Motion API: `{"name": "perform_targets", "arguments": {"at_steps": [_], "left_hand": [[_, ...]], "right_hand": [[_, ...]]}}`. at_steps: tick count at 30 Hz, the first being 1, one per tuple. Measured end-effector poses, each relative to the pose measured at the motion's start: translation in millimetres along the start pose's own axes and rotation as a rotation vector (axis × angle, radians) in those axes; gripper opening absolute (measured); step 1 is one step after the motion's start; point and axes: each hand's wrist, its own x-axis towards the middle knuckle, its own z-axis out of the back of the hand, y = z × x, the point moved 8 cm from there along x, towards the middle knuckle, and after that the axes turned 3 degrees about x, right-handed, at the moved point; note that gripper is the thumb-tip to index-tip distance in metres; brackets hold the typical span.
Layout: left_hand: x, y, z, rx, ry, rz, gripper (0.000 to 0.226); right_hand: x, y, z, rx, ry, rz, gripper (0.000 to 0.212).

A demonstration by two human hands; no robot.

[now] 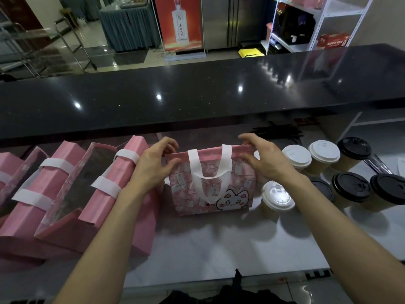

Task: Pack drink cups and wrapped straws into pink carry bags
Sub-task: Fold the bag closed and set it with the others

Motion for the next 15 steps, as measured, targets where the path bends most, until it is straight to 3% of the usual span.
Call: {"name": "perform_targets", "arguments": {"at_steps": [2,5,10,15], "left_hand": [[7.8,-5.7,-5.7,0.067,0.088,-0.062,0.038],[15.7,-9.5,-4.9,0.169,0.138,-0.135,0.018],[16.8,-2.1,-1.5,0.208,0.09,-0.155,0.008],[13.8,5.8,-2.0,0.264,0.035,-0.174,0.006]], "right_hand": [[4.5,2.8,-1.0,-0.067,0.012,0.042,0.027],[8.8,12.0,0.0,-0.162,0.003,0.134,0.007],[12.3,19.0,5.1,-0.194,-0.004,0.246,0.007],[9.4,13.9,-1.1,-0.208,0.0,0.184,0.01]]}}
